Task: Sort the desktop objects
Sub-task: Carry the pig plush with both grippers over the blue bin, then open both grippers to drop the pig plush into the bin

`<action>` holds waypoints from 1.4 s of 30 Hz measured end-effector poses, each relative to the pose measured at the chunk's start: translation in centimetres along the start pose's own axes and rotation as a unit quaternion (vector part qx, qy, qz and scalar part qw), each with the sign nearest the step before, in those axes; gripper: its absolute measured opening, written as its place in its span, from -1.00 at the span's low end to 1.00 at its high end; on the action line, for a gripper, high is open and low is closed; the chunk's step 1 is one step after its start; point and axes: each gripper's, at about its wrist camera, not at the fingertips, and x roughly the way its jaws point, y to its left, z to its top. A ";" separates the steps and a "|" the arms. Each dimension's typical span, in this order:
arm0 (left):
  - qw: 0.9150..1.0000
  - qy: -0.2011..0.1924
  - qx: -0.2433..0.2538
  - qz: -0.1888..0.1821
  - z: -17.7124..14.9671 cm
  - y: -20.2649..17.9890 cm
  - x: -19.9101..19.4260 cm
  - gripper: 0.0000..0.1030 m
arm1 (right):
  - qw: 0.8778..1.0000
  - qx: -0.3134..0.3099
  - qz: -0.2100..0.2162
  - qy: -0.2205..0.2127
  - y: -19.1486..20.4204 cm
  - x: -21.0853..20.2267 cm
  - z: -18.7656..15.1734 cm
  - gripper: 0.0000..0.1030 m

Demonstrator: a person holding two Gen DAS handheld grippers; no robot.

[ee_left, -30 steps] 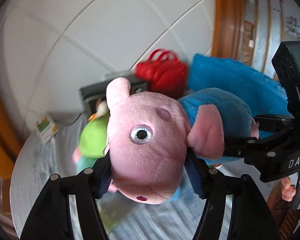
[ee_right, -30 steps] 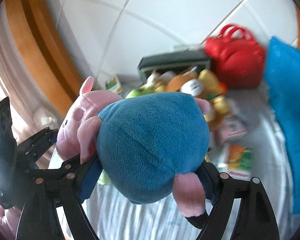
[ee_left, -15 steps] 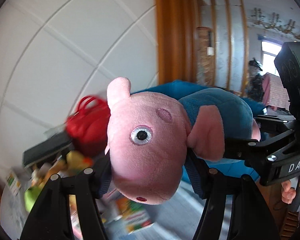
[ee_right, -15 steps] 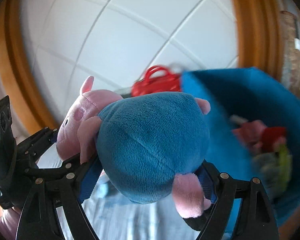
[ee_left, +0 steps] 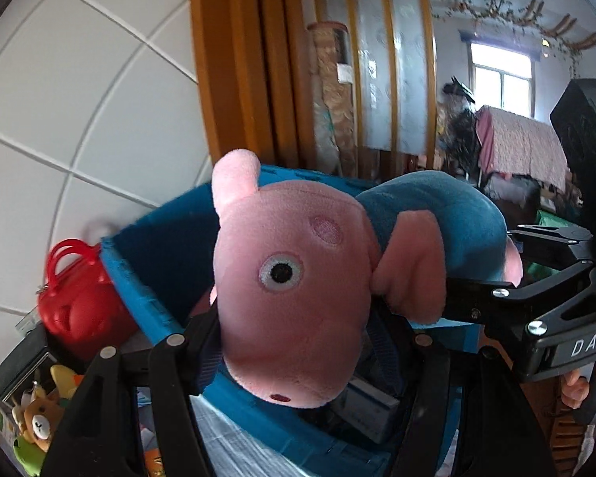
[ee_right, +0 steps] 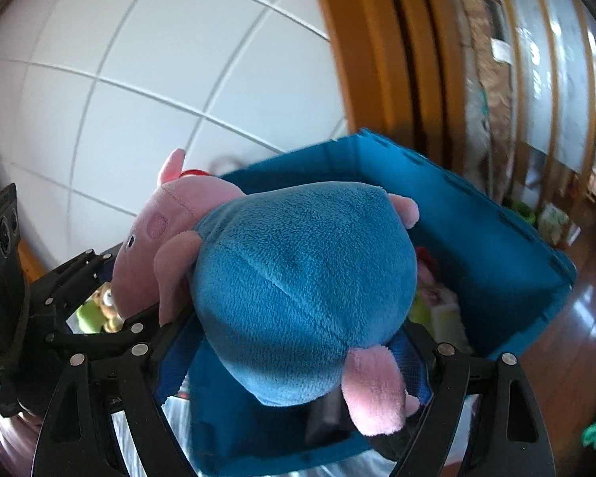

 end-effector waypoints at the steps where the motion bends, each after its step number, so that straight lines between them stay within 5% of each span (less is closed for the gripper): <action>1: 1.000 0.008 0.000 -0.003 0.2 -0.5 0.8 0.24 | 1.000 0.002 -0.002 0.004 -0.6 0.2 -0.1 0.66; 28: 0.991 0.129 -0.019 -0.011 -1.8 -2.1 9.4 0.26 | 0.995 0.037 0.003 0.094 -7.2 5.9 -2.3 0.76; 42: 0.991 0.129 -0.015 -0.006 -2.1 -2.8 8.8 0.28 | 0.996 0.001 -0.006 0.092 -6.7 5.5 -2.0 0.84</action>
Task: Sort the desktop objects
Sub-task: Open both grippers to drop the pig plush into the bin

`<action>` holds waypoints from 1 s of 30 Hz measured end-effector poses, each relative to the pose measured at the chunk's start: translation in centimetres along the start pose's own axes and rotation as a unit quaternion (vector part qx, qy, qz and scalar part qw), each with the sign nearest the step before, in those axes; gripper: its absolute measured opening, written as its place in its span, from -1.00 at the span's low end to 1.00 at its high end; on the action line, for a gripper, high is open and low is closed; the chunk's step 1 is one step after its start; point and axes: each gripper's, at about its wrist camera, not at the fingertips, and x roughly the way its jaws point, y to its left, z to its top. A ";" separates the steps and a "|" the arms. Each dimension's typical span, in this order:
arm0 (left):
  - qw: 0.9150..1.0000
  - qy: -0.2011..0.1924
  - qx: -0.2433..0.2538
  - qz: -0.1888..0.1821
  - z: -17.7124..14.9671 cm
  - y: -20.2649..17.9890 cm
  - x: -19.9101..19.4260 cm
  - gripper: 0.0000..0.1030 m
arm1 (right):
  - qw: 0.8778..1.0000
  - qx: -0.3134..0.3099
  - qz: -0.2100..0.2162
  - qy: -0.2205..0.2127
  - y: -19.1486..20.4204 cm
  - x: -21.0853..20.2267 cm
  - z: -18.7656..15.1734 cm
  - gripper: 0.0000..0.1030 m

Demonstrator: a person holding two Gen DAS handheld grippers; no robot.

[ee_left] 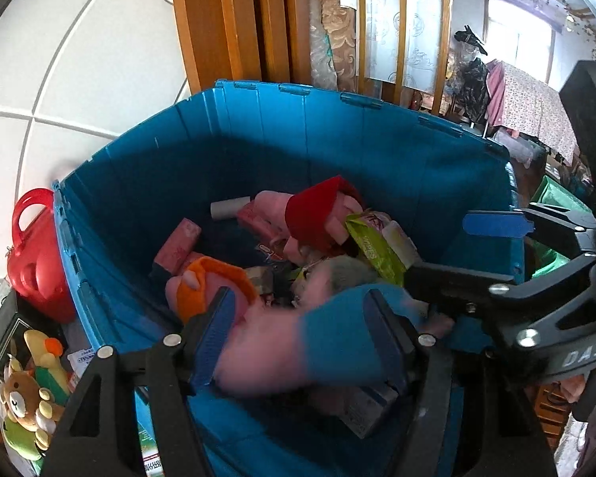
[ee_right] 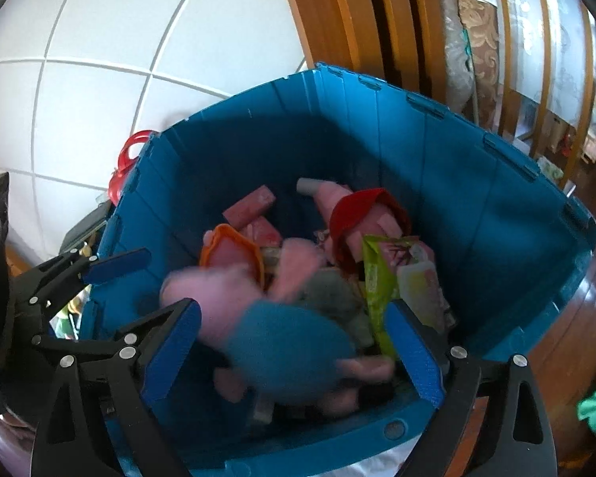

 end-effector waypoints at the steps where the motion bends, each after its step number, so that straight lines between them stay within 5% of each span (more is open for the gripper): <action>1: 1.000 -0.001 0.001 0.006 0.0 -0.1 -0.2 0.28 | 1.000 -0.001 -0.001 -0.001 0.1 -0.1 0.0 0.84; 14: 1.000 0.009 -0.006 0.019 -1.4 -0.4 -2.0 0.28 | 0.997 -0.019 -0.069 -0.003 0.6 -1.6 -0.3 0.99; 30: 1.000 -0.001 -0.015 0.027 -3.8 0.1 -5.7 0.28 | 0.997 -0.031 -0.074 -0.003 1.8 -4.0 -2.3 1.00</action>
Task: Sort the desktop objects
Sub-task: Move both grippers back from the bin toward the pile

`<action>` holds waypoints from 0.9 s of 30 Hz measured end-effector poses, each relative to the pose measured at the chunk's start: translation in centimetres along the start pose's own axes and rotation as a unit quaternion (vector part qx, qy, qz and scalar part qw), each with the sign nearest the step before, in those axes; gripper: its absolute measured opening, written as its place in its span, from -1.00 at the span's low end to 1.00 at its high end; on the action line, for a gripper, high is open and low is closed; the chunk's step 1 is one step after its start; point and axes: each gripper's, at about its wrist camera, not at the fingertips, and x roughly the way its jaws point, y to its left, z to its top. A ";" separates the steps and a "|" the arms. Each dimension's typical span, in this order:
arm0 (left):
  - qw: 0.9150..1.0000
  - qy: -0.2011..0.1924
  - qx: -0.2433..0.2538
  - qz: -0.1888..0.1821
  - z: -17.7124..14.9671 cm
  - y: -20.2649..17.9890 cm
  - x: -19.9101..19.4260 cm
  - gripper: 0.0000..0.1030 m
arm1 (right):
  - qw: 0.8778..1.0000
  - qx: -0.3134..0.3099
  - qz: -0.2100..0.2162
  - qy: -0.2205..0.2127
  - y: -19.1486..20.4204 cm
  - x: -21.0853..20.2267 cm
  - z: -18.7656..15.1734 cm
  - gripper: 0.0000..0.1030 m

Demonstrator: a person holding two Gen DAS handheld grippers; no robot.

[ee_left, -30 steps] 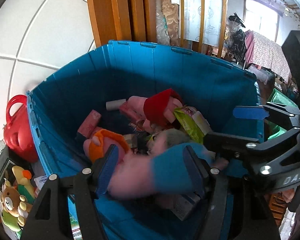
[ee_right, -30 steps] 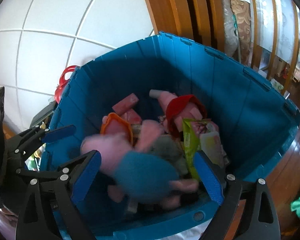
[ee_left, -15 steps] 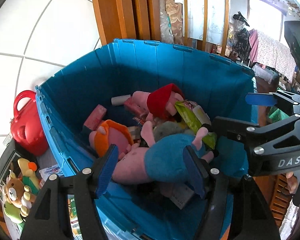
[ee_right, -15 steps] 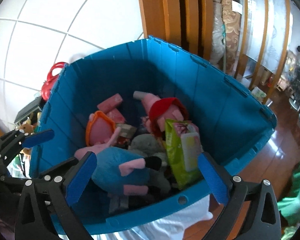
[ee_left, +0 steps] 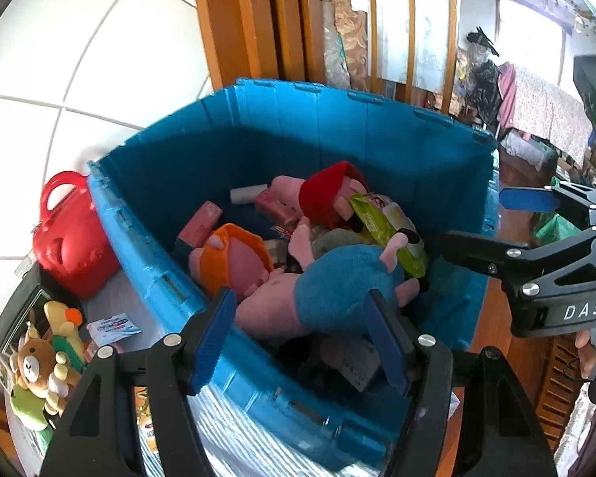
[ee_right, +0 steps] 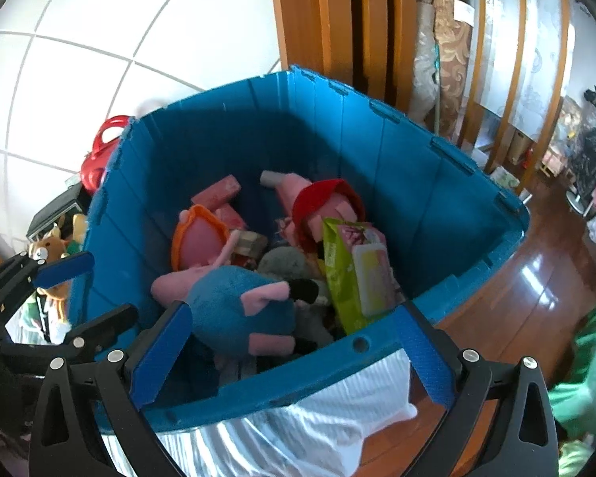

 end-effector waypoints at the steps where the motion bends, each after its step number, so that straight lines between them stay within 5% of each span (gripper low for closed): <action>1: 1.000 -0.006 -0.006 0.003 -0.4 0.3 -0.8 0.28 | 1.000 -0.006 -0.002 -0.001 0.4 -0.3 -0.2 1.00; 12: 0.994 -0.077 -0.061 0.036 -6.9 3.7 -7.7 0.28 | 0.997 -0.037 0.021 -0.057 6.0 -5.4 -3.5 1.00; 18: 0.981 -0.135 -0.115 0.076 -12.9 8.5 -12.0 0.28 | 0.985 -0.055 0.093 -0.133 11.8 -7.9 -5.7 1.00; 22: 0.969 -0.135 -0.171 0.114 -17.5 14.0 -13.9 0.28 | 0.973 -0.068 0.139 -0.172 16.7 -8.1 -6.5 1.00; 27: 0.952 -0.087 -0.237 0.171 -24.0 21.0 -13.7 0.28 | 0.964 -0.092 0.184 -0.165 22.8 -6.3 -7.4 1.00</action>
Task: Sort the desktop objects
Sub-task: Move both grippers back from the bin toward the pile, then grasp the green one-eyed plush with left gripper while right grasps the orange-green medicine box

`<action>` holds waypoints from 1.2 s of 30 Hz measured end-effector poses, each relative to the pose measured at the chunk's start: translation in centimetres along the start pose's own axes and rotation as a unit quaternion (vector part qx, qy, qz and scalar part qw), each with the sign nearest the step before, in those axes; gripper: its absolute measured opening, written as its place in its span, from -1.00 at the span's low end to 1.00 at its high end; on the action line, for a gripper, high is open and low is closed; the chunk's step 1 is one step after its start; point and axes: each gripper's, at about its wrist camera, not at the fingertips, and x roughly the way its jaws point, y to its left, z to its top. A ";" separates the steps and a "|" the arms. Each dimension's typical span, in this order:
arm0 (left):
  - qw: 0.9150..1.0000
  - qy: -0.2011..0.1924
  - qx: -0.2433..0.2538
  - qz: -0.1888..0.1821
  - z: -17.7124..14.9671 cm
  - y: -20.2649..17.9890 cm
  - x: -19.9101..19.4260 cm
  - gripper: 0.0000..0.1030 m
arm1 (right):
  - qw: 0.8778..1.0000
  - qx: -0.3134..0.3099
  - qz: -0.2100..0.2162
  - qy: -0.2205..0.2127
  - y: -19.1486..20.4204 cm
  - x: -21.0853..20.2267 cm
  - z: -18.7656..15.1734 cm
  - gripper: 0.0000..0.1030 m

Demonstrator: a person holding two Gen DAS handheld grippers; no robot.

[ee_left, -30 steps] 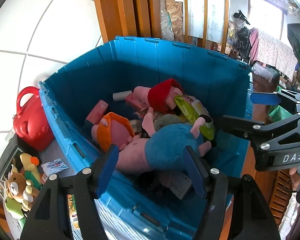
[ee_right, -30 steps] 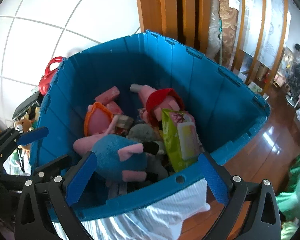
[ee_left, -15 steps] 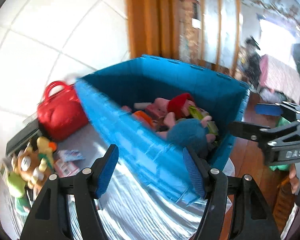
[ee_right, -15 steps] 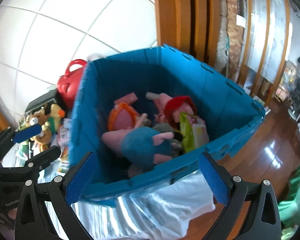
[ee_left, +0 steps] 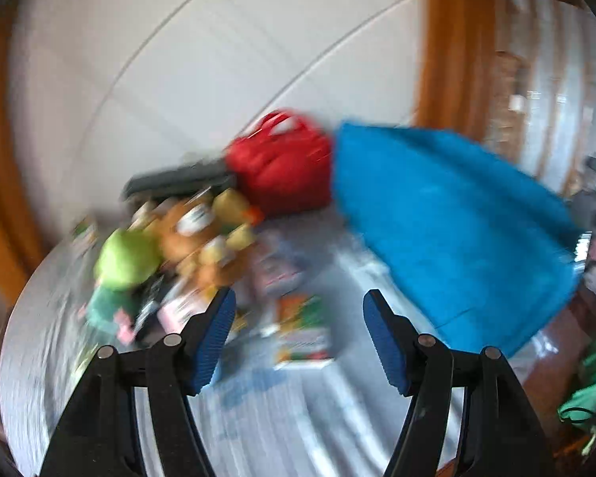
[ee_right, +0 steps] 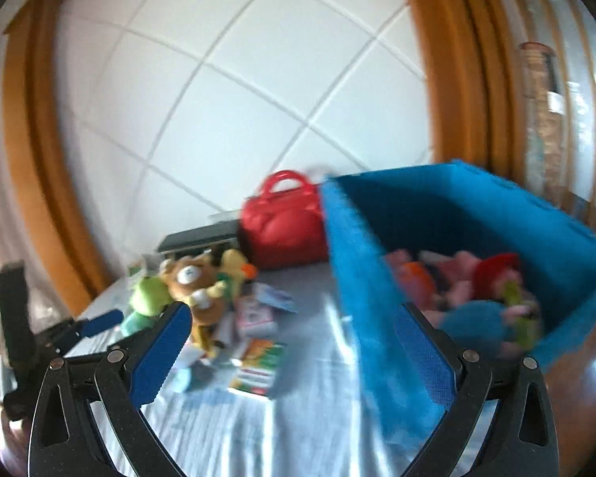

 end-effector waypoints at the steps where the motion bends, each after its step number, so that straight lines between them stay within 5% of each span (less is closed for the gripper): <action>1: 1.000 0.015 -0.016 0.022 -1.0 2.6 0.7 0.28 | 1.000 -0.004 0.004 0.008 1.1 0.9 -0.3 1.00; 9: 0.984 0.083 -0.113 0.107 -8.3 17.8 3.0 0.28 | 0.996 0.003 0.004 0.085 5.3 8.9 -4.2 1.00; 16: 0.946 0.144 -0.240 0.161 -15.2 30.4 5.2 0.28 | 0.981 0.055 -0.036 0.185 4.0 15.6 -9.7 1.00; 19: 0.942 0.162 -0.237 0.175 -16.0 32.1 7.0 0.28 | 0.972 0.075 -0.047 0.219 3.3 17.6 -12.1 1.00; 25: 0.949 0.172 -0.215 0.154 -15.1 33.2 11.4 0.28 | 0.955 0.108 -0.059 0.271 2.4 20.7 -15.6 1.00; 33: 0.947 0.212 -0.212 0.117 -15.2 34.0 16.9 0.28 | 0.947 0.094 -0.064 0.301 3.0 24.2 -16.0 1.00; 36: 0.938 0.238 -0.232 0.092 -15.8 34.2 19.1 0.28 | 0.940 0.083 -0.068 0.323 3.3 27.5 -16.1 1.00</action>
